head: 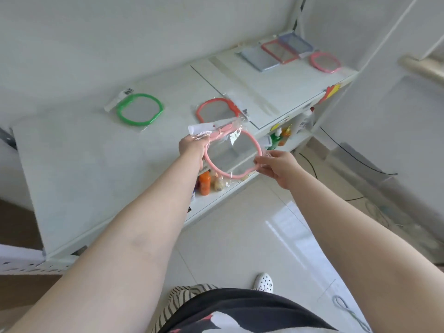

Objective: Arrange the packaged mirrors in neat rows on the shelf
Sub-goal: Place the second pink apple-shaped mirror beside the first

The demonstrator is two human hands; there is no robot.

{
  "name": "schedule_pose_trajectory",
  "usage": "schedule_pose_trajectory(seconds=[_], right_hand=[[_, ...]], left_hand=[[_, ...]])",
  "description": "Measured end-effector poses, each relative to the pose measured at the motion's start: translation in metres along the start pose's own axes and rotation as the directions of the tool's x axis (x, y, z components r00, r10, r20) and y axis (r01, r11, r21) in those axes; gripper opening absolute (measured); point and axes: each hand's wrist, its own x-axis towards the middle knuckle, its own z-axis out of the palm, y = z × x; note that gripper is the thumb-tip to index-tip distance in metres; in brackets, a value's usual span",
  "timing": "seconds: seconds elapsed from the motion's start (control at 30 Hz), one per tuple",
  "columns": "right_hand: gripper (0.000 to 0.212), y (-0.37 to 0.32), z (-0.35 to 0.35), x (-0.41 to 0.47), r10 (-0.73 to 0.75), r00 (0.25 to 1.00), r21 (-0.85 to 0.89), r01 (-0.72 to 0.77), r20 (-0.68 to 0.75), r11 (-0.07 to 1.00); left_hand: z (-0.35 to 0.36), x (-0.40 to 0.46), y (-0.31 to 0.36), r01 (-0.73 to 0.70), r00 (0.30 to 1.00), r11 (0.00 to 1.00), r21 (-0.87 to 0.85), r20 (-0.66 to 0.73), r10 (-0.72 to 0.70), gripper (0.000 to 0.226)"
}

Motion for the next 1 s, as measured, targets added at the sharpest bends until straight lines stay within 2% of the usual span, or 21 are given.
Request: schedule_pose_trajectory(seconds=[0.13, 0.2, 0.27, 0.4, 0.47, 0.57, 0.7, 0.87, 1.0], right_hand=[[0.035, -0.006, -0.078, 0.02, 0.011, 0.997, -0.014, -0.012, -0.076, 1.0], [0.042, -0.009, -0.115, 0.032, 0.009, 0.993, -0.011, -0.011, -0.119, 1.0], [0.048, -0.011, -0.149, 0.04, 0.009, 0.988, -0.011, -0.01, -0.152, 1.0], [0.046, -0.015, -0.198, 0.056, 0.004, 0.981, -0.012, -0.006, -0.196, 1.0], [0.047, -0.018, -0.214, 0.067, 0.014, 0.977, -0.011, -0.016, -0.211, 1.0], [0.046, -0.023, -0.232, 0.088, 0.019, 0.971, 0.017, -0.016, -0.238, 1.0], [0.05, -0.041, -0.25, 0.121, 0.035, 0.965, 0.02, -0.03, -0.259, 0.999], [0.04, -0.08, -0.272, 0.169, 0.021, 0.944, 0.009, -0.019, -0.329, 1.0], [0.017, -0.104, -0.289, 0.202, 0.0, 0.924, -0.031, -0.012, -0.381, 0.999]], left_hand=[[0.08, -0.01, -0.011, 0.02, 1.0, 0.997, 0.07, 0.02, -0.022, 0.007], [0.121, -0.012, -0.016, 0.005, 1.0, 0.995, 0.104, 0.023, -0.008, 0.009], [0.156, -0.016, -0.024, 0.011, 1.0, 0.989, 0.149, 0.027, -0.015, 0.015], [0.212, -0.021, -0.029, 0.027, 0.999, 0.979, 0.2, 0.016, -0.031, 0.028], [0.235, -0.017, -0.026, 0.028, 1.0, 0.976, 0.216, 0.008, -0.03, 0.038], [0.266, -0.007, -0.016, -0.01, 1.0, 0.969, 0.246, 0.005, 0.009, 0.036], [0.307, 0.018, 0.0, -0.008, 1.0, 0.967, 0.254, 0.027, 0.001, 0.05], [0.363, 0.057, 0.028, -0.077, 0.995, 0.961, 0.267, 0.086, 0.056, 0.027], [0.402, 0.084, 0.05, -0.076, 0.993, 0.954, 0.291, 0.11, 0.046, 0.018]])
